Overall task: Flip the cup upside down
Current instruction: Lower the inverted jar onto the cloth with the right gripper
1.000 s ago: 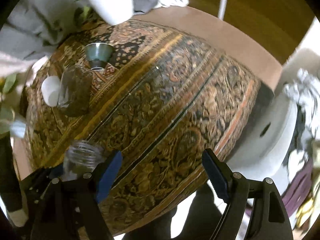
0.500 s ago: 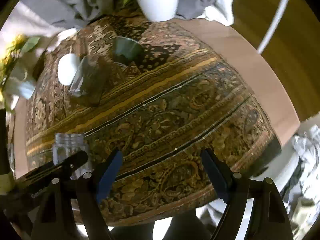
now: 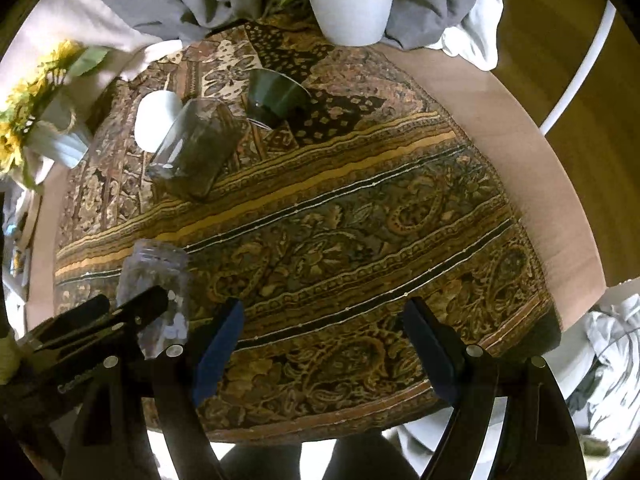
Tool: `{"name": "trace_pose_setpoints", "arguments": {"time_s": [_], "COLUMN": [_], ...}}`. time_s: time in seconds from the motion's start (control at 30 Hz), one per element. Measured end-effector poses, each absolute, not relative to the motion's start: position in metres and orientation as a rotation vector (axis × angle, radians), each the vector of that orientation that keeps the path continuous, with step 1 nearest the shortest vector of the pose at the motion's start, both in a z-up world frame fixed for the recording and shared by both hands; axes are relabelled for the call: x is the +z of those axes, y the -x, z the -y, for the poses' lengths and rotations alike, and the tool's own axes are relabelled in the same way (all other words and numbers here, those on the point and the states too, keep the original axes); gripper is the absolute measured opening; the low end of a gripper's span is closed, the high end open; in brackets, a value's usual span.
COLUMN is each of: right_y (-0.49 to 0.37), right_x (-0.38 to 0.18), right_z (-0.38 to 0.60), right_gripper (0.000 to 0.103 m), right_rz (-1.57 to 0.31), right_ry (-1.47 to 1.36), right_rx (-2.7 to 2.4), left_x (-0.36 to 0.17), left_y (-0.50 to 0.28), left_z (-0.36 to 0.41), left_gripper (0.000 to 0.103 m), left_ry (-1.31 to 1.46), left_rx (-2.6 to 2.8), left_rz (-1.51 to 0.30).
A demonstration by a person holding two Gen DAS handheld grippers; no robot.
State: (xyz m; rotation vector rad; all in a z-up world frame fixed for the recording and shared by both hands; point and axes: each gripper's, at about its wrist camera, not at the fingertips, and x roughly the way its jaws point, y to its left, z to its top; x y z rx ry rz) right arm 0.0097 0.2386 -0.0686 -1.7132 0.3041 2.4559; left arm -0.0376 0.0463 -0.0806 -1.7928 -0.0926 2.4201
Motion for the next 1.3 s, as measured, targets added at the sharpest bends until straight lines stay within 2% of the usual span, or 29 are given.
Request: {"name": "trace_pose_setpoints", "arguments": {"time_s": [0.1, 0.27, 0.5, 0.67, 0.77, 1.3], "right_y": [-0.014, -0.026, -0.038, -0.043, -0.044, -0.034], "right_x": [-0.063, -0.059, -0.081, -0.087, -0.089, -0.057], "right_z": [-0.240, -0.241, -0.235, -0.232, -0.232, -0.241], "right_gripper": [0.082, 0.082, 0.082, 0.082, 0.082, 0.082], "right_rz": [-0.316, -0.343, -0.342, -0.337, -0.339, -0.387], "right_ry": [1.704, 1.686, 1.795, 1.805, 1.811, 1.716], "right_rx": [2.476, 2.485, 2.424, 2.402, 2.390, 2.502], "left_x": [-0.072, -0.075, -0.093, -0.104, -0.108, -0.054], "left_y": [0.028, 0.003, -0.015, -0.015, -0.014, -0.010], "left_z": [-0.046, -0.044, -0.044, -0.042, -0.041, -0.047], "left_gripper": [0.095, 0.095, 0.095, 0.084, 0.070, 0.070], "left_ry": [1.760, 1.745, 1.752, 1.760, 1.775, 1.736], "left_rx": [2.425, 2.408, 2.342, 2.345, 2.310, 2.415], "left_rz": [0.082, -0.005, -0.073, -0.080, -0.040, 0.026]}}
